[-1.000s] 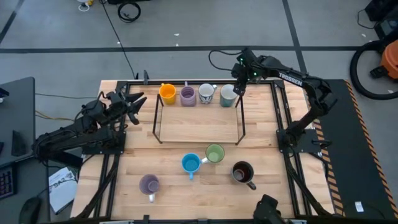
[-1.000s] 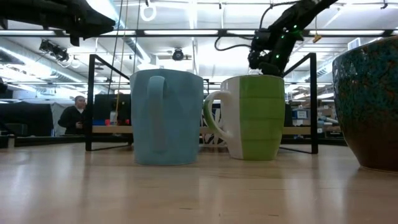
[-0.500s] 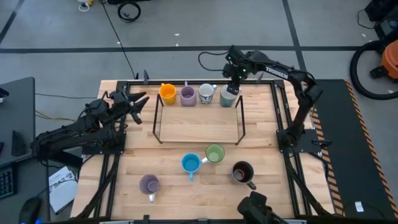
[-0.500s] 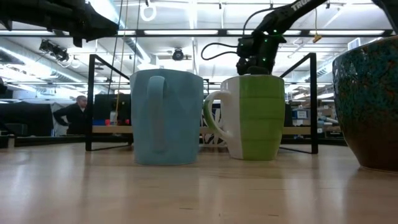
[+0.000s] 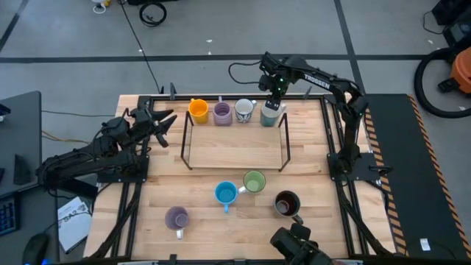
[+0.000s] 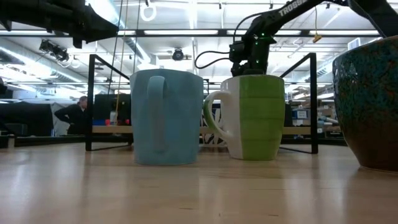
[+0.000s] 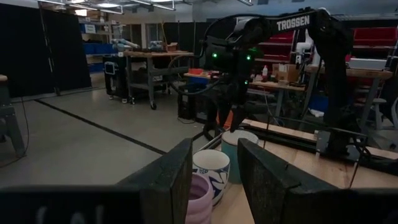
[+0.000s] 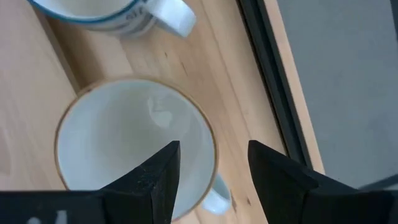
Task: Place coffee mugs
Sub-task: Put the blue mug on the shelf
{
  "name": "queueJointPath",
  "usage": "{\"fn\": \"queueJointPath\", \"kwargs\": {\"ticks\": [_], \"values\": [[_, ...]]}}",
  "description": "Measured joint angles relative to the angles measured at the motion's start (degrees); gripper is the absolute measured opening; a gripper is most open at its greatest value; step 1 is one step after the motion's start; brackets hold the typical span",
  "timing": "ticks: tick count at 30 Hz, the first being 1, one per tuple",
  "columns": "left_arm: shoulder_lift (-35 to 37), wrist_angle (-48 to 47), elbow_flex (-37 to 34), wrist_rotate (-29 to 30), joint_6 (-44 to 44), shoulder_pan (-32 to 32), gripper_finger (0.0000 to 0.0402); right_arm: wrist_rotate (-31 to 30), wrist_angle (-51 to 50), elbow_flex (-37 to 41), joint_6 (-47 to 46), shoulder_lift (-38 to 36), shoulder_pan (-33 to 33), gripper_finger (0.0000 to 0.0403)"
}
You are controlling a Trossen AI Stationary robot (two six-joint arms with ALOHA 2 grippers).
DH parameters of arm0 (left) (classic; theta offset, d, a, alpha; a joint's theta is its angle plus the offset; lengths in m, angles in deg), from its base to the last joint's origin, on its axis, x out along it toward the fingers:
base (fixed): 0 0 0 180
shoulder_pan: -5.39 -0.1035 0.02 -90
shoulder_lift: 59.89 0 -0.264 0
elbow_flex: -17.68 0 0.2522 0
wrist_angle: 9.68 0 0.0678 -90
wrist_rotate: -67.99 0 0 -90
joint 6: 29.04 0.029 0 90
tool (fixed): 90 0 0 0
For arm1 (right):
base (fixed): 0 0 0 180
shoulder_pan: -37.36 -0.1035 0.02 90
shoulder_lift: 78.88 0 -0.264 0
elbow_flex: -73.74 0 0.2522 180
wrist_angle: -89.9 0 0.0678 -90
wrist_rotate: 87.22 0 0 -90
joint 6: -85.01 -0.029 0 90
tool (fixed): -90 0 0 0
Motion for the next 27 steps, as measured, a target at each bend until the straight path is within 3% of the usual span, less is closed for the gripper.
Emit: {"fn": "queueJointPath", "kwargs": {"ticks": [27], "values": [[0.02,-0.31,-0.02,-0.23,-2.22,0.02,0.0135,-1.72,0.12,3.18,-0.5,-0.13,-0.06,0.0195]]}}
